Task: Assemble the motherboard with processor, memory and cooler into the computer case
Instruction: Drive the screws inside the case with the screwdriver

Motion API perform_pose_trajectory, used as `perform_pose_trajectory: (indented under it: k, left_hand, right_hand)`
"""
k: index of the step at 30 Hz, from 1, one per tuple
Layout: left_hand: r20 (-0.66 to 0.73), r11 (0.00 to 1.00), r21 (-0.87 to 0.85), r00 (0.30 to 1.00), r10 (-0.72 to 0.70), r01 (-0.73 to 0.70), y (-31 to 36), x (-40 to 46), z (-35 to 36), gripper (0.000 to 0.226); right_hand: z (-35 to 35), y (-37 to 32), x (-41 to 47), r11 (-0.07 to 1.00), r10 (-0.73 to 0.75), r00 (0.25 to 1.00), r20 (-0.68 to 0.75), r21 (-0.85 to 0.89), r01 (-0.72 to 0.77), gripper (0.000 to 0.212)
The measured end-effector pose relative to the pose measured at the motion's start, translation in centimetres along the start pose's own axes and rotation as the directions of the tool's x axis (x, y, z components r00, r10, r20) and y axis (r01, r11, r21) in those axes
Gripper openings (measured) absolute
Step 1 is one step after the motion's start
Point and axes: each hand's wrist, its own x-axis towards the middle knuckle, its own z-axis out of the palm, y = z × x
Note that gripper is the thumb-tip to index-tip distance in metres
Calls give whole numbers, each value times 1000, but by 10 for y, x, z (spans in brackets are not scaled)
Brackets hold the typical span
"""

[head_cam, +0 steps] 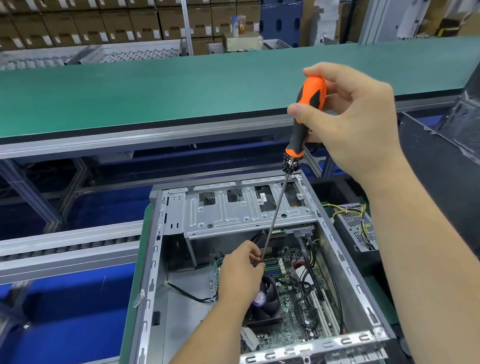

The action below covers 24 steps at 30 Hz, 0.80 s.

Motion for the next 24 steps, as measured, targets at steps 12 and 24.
perform_pose_trajectory:
  k: [12, 24]
  left_hand:
    - [20, 1000, 3, 1000, 1, -1, -1, 0, -1, 23]
    - [33, 1000, 19, 999, 8, -9, -2, 1, 0, 32]
  right_hand:
    - [1, 1, 0, 999, -6, 999, 51, 47, 4, 41]
    - [5, -3, 0, 995, -15, 990, 141, 99, 1, 38]
